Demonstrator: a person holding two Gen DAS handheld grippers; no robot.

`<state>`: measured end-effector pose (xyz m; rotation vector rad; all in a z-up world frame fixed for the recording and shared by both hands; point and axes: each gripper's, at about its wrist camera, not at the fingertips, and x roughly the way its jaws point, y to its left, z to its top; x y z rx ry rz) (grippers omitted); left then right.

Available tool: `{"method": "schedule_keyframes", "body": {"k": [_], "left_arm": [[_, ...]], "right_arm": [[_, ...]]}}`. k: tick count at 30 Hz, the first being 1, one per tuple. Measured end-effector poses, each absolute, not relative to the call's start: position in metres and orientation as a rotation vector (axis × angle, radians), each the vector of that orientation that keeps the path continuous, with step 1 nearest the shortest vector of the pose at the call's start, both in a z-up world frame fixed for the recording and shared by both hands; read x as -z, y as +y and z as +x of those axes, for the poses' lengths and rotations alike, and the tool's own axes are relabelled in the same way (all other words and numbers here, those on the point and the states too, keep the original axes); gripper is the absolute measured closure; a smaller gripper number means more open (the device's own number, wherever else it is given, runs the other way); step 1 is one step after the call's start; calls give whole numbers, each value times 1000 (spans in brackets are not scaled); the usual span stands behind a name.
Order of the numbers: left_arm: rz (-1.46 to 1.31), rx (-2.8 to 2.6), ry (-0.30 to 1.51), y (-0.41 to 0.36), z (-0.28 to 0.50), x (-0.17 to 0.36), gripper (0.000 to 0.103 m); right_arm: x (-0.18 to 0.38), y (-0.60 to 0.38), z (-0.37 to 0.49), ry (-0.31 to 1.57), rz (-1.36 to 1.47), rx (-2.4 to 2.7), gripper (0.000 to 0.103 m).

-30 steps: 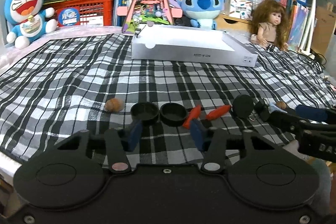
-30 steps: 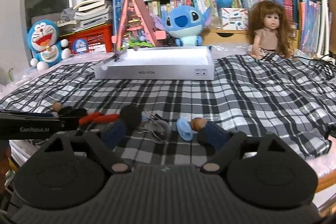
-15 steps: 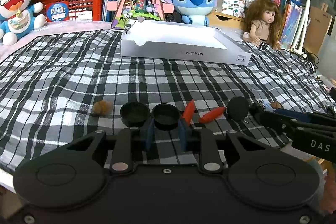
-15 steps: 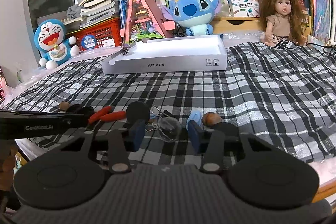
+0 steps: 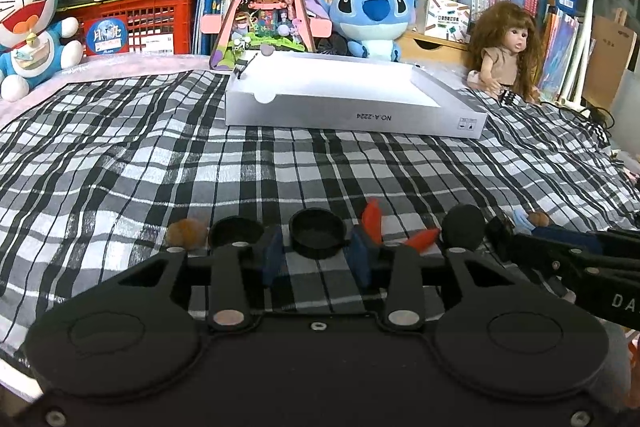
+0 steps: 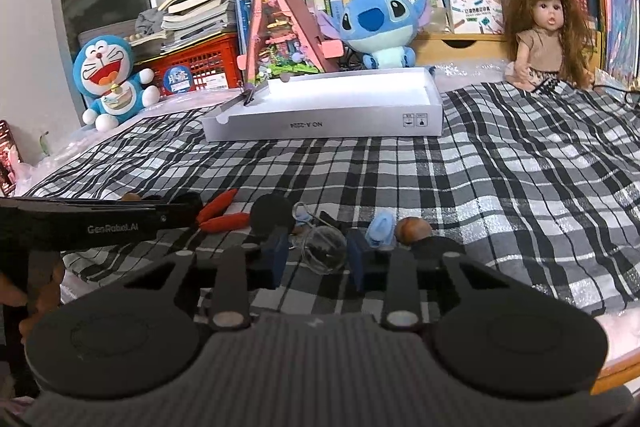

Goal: Organize rigid objects

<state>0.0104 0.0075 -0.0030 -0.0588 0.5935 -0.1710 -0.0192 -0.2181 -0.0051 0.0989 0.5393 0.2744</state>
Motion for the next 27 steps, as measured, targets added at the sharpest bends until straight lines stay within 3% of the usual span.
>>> {"method": "schedule_keyframes", "body": {"k": [2,8,11,12,14,27], "left_arm": [[-51,169,582,7,13,5,66],[-47,166,549,8,19,11,65],[-31,168,541,7,15,12,73],[-30,169,537,6,14,11,73],[-34,171,539,6,10,11,73],[-81,200,547,13,13,-17,73]], "right_arm": [[5,-218,-18,539,91,-277,61],[9,-220,-10,546,101,-277,47],[11,-222,-8,555,109,-276,47],[11,-222,-8,559,113,-280,48],[11,-221,-10,562,119,-288,68],[-9,-218,-10,517,95,-267,68]]}}
